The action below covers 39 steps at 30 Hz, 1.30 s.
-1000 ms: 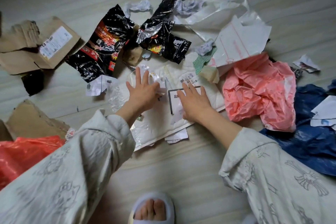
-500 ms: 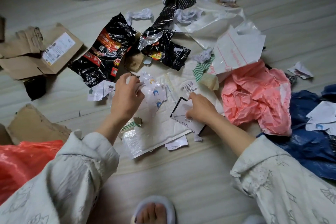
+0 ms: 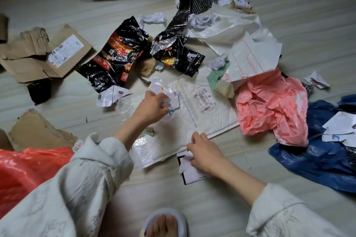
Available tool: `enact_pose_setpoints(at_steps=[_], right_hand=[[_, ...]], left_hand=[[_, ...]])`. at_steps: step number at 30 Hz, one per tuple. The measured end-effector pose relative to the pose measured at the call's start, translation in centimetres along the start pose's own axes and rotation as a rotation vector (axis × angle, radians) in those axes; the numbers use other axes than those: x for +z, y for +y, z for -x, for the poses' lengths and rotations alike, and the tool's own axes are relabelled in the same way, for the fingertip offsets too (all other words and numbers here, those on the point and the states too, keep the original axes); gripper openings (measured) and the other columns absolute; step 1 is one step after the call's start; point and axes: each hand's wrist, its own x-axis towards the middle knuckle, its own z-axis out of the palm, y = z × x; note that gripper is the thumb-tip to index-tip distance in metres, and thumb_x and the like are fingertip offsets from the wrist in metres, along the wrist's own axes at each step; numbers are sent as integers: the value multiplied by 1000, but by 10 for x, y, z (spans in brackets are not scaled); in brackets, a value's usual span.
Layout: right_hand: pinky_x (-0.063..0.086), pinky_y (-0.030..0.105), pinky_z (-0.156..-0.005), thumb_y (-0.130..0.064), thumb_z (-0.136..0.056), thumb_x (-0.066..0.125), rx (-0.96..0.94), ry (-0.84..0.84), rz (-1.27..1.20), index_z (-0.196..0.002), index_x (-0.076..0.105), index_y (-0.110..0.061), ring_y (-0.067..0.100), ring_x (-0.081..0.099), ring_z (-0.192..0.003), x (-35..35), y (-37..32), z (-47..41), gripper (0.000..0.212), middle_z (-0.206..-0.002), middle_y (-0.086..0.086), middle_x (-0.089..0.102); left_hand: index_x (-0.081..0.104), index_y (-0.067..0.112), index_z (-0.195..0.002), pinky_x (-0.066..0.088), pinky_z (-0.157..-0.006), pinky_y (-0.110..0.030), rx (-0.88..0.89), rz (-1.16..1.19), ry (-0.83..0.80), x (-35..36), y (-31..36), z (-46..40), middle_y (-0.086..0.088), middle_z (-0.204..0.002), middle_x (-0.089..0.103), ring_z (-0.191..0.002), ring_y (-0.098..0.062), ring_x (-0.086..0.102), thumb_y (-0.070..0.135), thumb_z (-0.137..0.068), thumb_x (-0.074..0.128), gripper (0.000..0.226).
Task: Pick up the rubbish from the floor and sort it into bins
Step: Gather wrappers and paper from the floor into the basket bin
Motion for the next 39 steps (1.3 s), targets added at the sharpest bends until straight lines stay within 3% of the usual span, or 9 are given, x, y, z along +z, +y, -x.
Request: enact_pose_setpoints(at_steps=[3, 10, 12, 17, 25, 30, 33, 36, 39], right_hand=[[43, 34, -86, -15, -82, 58, 47, 57, -66, -109, 58, -12, 27, 37, -115, 6, 8, 4, 27, -123, 6, 36], [36, 35, -93, -28, -81, 61, 141, 96, -85, -111, 60, -17, 25, 34, -118, 6, 22, 11, 32, -124, 3, 35], [29, 35, -97, -35, -81, 61, 175, 136, -33, -115, 59, -24, 23, 32, -121, 6, 24, 14, 36, -126, 1, 35], [29, 35, -100, -37, -79, 63, 280, 174, -148, -113, 60, -26, 22, 28, -127, 8, 33, 28, 36, -135, 0, 31], [29, 21, -95, -20, -81, 65, 297, 181, -376, -99, 61, -4, 24, 40, -116, 18, 36, 27, 25, -127, 7, 34], [37, 27, -88, -15, -83, 63, 353, 129, -469, -104, 56, -3, 28, 51, -105, 18, 34, 27, 25, -117, 11, 43], [31, 26, -74, -14, -80, 62, 359, 135, -496, -84, 50, -12, 26, 48, -94, 14, 30, 30, 13, -102, 10, 48], [30, 22, -55, -10, -76, 64, 338, 189, -626, -61, 38, -19, 18, 42, -73, 6, 30, 33, 31, -69, -1, 46], [33, 16, -56, -9, -76, 69, 290, 278, -782, -77, 62, -14, 18, 52, -78, -13, 28, 30, 9, -78, 1, 58]], left_hand=[[46, 23, -132, 42, -98, -35, -35, -32, -13, 24, -1, -11, -21, -137, 25, -117, -40, 47, 19, -86, 57, 48], [8, 45, -144, 45, -90, -46, -96, -229, -70, 41, -3, -19, -19, -153, -9, -115, -44, 47, 44, -80, 66, 87], [4, 47, -143, 47, -83, -43, -90, -279, -67, 39, -1, -21, -20, -152, -4, -108, -43, 53, 46, -79, 66, 89], [38, 30, -126, 45, -65, -37, -80, -219, 31, 35, 8, -24, -16, -128, 28, -76, -35, 55, 40, -81, 66, 54], [50, 7, -99, 36, -60, -36, 8, -186, 249, 40, 6, -1, -17, -102, 52, -81, -33, 50, 6, -82, 51, 18], [52, 10, -103, 38, -66, -35, -78, 32, 343, 4, 4, 22, -12, -98, 57, -87, -32, 54, 16, -83, 60, 22], [52, 12, -111, 42, -74, -37, -224, 65, 253, -15, -8, 41, -13, -102, 63, -95, -33, 57, 17, -82, 61, 31], [49, 17, -122, 47, -80, -33, -341, 51, -10, -12, -24, 53, -12, -111, 64, -95, -30, 59, 18, -80, 62, 44], [47, 26, -124, 42, -71, -23, -389, 4, -186, 8, -37, 63, -2, -95, 67, -79, -21, 59, 28, -82, 63, 45]])
